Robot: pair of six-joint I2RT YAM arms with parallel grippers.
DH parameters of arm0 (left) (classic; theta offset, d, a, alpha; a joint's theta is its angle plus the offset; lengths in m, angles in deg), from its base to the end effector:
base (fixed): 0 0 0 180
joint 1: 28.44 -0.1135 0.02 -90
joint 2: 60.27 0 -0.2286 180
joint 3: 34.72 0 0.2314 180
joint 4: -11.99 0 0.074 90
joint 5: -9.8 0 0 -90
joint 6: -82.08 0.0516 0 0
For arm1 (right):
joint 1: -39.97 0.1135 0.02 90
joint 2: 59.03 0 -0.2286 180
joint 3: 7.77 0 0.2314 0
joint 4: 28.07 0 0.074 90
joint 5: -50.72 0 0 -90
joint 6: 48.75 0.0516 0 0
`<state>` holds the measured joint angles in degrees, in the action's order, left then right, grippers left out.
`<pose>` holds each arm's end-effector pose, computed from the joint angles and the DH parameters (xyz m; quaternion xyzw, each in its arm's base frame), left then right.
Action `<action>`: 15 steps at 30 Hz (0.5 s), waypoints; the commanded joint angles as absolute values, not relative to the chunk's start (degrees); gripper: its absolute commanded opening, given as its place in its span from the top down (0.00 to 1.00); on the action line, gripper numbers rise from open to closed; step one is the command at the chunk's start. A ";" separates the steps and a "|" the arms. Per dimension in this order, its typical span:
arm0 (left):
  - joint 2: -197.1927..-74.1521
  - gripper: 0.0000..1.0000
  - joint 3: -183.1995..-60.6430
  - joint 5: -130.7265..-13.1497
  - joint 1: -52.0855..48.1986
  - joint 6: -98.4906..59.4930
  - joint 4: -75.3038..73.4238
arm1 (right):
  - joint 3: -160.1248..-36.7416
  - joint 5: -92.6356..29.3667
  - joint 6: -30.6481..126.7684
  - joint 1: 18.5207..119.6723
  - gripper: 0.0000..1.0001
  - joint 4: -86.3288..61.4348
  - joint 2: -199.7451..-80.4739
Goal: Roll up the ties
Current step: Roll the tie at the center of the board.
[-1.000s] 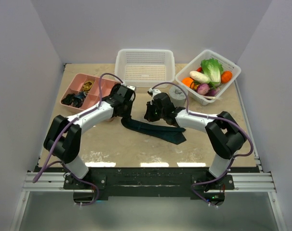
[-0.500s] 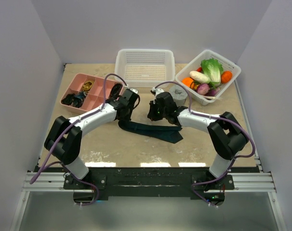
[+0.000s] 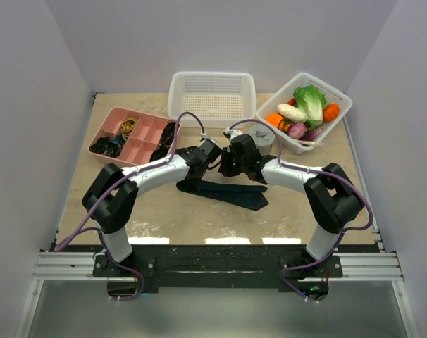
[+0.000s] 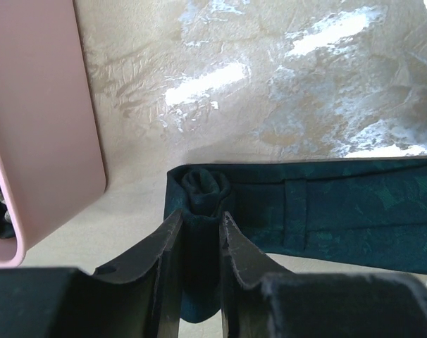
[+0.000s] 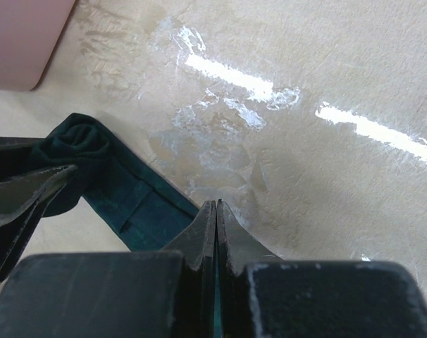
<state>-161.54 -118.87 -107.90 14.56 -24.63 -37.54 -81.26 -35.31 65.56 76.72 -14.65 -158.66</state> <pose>0.2601 -0.2097 0.1597 0.1691 0.9369 0.1055 0.2871 0.2885 0.2199 0.1570 -0.1126 0.8972 0.2433 0.3509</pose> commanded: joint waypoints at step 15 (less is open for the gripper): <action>-165.65 0.46 -124.64 -105.96 17.79 -30.07 -37.94 | -80.90 -35.14 64.45 76.53 1.00 -14.89 -156.94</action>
<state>-166.24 -122.96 -109.39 17.47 -28.10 -39.97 -80.69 -35.26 65.54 76.66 -14.30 -158.66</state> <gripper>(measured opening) 0.502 0.006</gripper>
